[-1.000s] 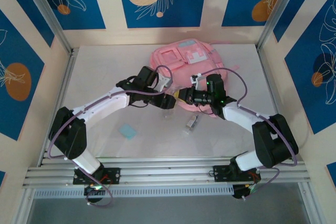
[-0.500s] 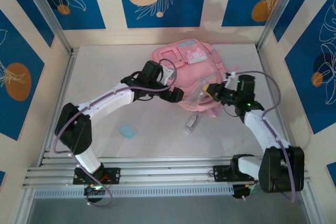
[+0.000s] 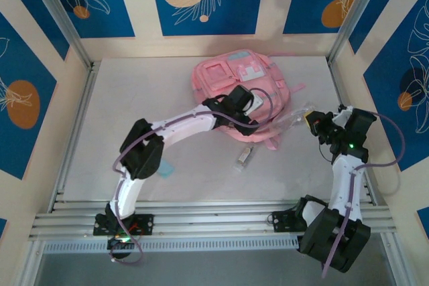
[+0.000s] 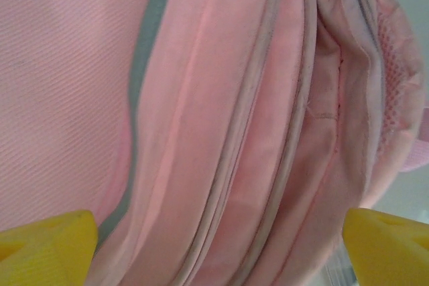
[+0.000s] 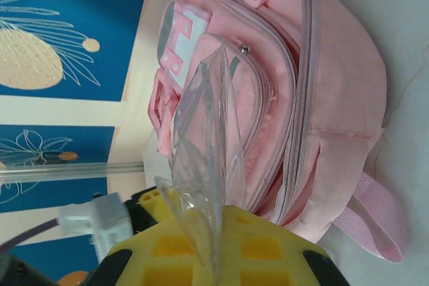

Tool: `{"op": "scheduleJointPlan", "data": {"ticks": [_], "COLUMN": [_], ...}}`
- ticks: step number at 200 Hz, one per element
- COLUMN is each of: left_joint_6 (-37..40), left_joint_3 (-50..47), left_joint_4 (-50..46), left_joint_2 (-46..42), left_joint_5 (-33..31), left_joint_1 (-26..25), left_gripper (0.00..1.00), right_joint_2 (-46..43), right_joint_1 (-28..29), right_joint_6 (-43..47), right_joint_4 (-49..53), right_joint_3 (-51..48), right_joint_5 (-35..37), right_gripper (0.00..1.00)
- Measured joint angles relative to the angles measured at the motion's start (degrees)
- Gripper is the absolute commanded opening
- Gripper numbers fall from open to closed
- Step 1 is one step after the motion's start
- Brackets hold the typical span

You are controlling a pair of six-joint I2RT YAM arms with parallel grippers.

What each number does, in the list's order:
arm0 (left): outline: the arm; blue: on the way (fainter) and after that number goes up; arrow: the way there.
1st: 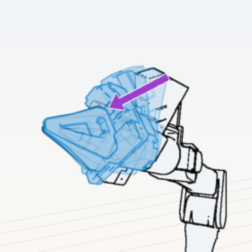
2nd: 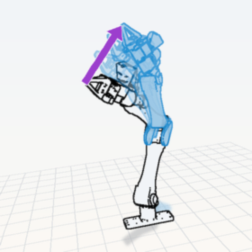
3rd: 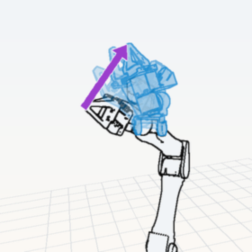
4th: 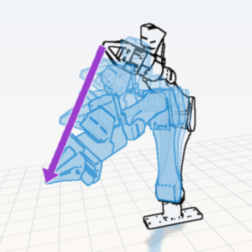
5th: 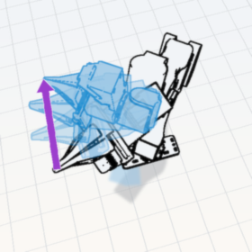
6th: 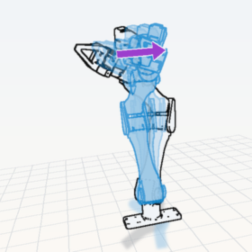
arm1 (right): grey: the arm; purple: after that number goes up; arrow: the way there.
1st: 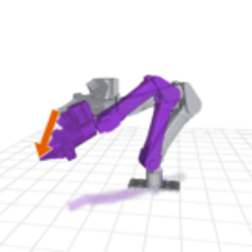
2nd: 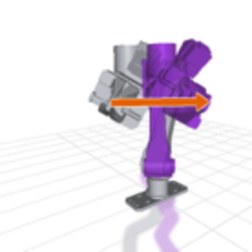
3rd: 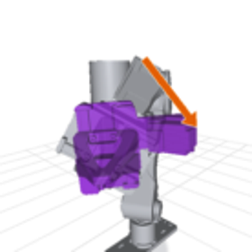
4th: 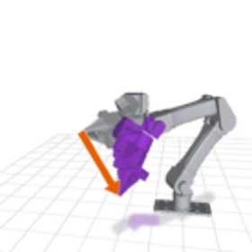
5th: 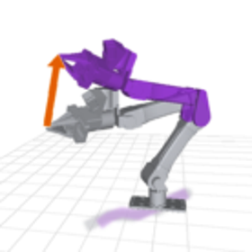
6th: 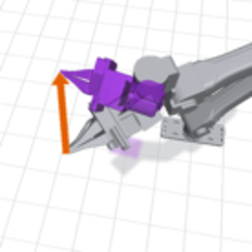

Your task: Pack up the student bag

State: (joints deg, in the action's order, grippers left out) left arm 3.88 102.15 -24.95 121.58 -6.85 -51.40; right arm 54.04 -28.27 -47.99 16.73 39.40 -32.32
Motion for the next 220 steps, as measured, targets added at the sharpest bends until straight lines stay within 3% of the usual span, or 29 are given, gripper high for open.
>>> {"op": "scheduleJointPlan", "data": {"ticks": [35, 85, 125, 168, 191, 220], "left_joint_6": [2.91, 4.68, 5.33, 5.25, 5.79, 5.73], "left_joint_3": [5.73, 13.42, 22.18, 24.11, 24.20, 24.09], "left_joint_4": [-0.42, -3.34, -7.17, -9.49, -9.75, -9.75], "left_joint_2": [6.69, 12.57, 18.45, 19.41, 19.41, 19.39], "left_joint_5": [-4.76, -4.33, -0.46, 3.52, 4.92, 5.55], "left_joint_1": [0.00, 0.92, 4.20, 6.49, 6.49, 6.62], "left_gripper": [0.92, 0.82, 0.54, 0.30, 0.00, 0.00], "right_joint_2": [-0.61, -1.36, -1.36, -1.38, -1.40, -1.44], "right_joint_1": [-1.55, -1.79, -1.88, -2.19, -2.19, -2.25], "right_joint_6": [0.02, 0.24, 0.57, 1.11, 1.25, 1.51], "right_joint_4": [1.16, 2.21, 2.29, 3.13, 3.50, 3.85], "right_joint_3": [0.00, 0.00, -0.02, -0.02, -0.02, -0.02], "right_joint_5": [-2.14, -3.32, -3.32, -3.28, -3.30, -3.28], "right_gripper": [0.00, 0.00, 0.00, 0.00, 0.00, 0.00]}}
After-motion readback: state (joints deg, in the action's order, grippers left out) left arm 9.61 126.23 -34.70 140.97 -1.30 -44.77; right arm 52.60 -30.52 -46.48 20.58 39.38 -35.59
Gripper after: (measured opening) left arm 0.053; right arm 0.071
